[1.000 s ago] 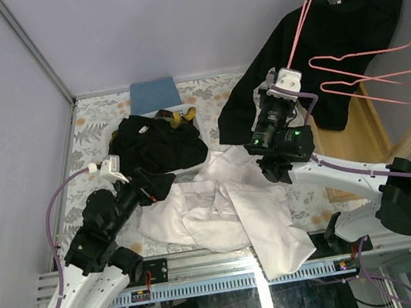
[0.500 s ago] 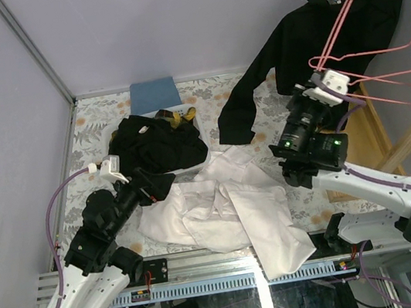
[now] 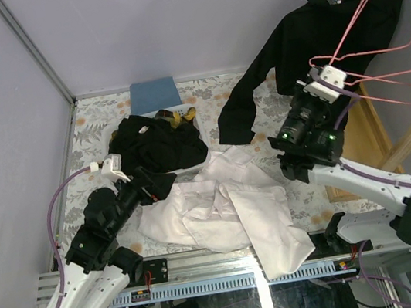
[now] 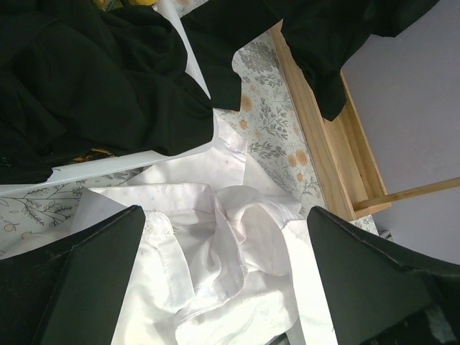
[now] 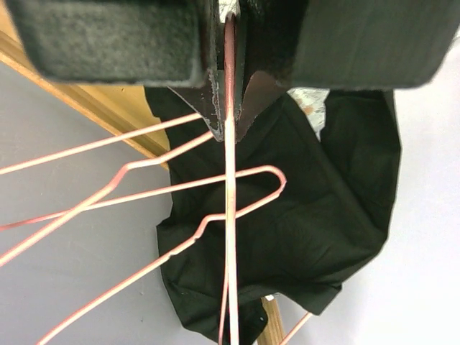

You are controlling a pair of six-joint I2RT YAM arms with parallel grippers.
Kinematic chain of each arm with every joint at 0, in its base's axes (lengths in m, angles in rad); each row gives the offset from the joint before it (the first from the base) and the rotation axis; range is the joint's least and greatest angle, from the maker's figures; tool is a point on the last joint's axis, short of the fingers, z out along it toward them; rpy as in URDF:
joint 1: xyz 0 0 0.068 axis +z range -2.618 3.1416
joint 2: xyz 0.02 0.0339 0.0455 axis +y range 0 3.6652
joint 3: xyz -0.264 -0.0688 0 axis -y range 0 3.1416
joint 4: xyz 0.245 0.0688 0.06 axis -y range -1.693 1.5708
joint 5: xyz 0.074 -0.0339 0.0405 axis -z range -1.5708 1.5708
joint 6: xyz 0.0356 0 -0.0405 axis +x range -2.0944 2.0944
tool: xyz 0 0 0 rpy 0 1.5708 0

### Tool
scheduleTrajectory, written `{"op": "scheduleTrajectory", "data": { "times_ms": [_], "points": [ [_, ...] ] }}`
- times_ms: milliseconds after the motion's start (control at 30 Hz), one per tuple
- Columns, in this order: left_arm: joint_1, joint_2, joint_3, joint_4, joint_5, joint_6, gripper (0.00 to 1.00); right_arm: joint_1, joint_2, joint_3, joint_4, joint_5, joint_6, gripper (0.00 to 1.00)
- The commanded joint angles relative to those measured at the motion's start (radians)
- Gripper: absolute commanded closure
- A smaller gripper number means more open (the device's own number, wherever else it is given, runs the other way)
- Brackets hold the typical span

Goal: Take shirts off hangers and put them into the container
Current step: Place the hanger at the clothesline.

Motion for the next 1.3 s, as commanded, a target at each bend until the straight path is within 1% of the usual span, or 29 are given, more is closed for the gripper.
{"op": "scheduleTrajectory", "data": {
  "times_ms": [0,100,200,300,333,467,633,733,800,833,867,900,933,967,1000,1100,1200,1233,1267],
  "points": [
    [0.005,-0.005,-0.007,0.064,0.023,-0.001,0.05,-0.104,0.096,0.106,0.118,0.025,0.017,1.0],
    [0.005,-0.007,0.002,0.05,0.021,0.002,0.05,-0.147,0.154,0.18,0.086,0.047,0.067,1.0],
    [0.006,-0.009,0.004,0.047,0.018,0.004,0.05,-0.185,0.21,0.252,-0.025,0.066,0.15,1.0],
    [0.006,-0.007,0.009,0.048,0.025,0.003,0.04,-0.243,0.242,0.295,-0.008,0.103,0.156,1.0],
    [0.006,-0.006,0.013,0.047,0.026,0.005,0.05,-0.257,0.248,0.31,-0.031,0.108,0.171,1.0],
    [0.005,-0.003,0.021,0.04,0.025,0.01,0.05,-0.285,0.266,0.358,-0.16,0.105,0.256,1.0],
    [0.006,-0.003,0.019,0.04,0.039,0.006,0.05,-0.329,0.262,0.383,-0.368,0.099,0.423,1.0],
    [0.005,-0.008,0.019,0.04,0.037,0.006,0.05,-0.333,0.242,0.402,-0.576,0.09,0.609,1.0],
    [0.006,-0.009,0.018,0.048,0.037,0.003,0.05,-0.334,0.21,0.394,-0.79,0.073,0.801,1.0],
    [0.006,-0.007,0.017,0.052,0.04,0.002,0.05,-0.337,0.193,0.401,-0.924,0.061,0.939,1.0],
    [0.006,-0.004,0.018,0.053,0.043,0.001,0.05,-0.34,0.179,0.419,-1.165,0.047,1.092,1.0],
    [0.005,-0.002,0.018,0.053,0.046,0.001,0.05,-0.348,0.165,0.444,-1.359,0.025,1.254,1.0],
    [0.006,0.0,0.018,0.053,0.047,0.001,0.05,-0.359,0.162,0.471,-1.513,-0.01,1.403,1.0],
    [0.006,0.0,0.018,0.052,0.047,0.002,0.05,-0.37,0.162,0.494,-1.627,-0.036,1.499,1.0],
    [0.005,0.001,0.018,0.05,0.048,0.002,0.05,-0.375,0.163,0.503,-1.67,-0.043,1.539,1.0],
    [0.005,-0.001,0.018,0.047,0.046,0.003,0.05,-0.376,0.153,0.477,-1.617,-0.049,1.498,0.94],
    [0.006,-0.002,0.015,0.05,0.044,-0.001,0.05,-0.386,0.141,0.456,-1.599,-0.041,1.488,0.92],
    [0.005,-0.001,0.014,0.05,0.045,-0.002,0.05,-0.388,0.14,0.453,-1.599,-0.051,1.488,0.89],
    [0.005,-0.002,0.015,0.052,0.043,-0.001,0.05,-0.387,0.141,0.453,-1.602,-0.059,1.488,0.8]
  ]
}}
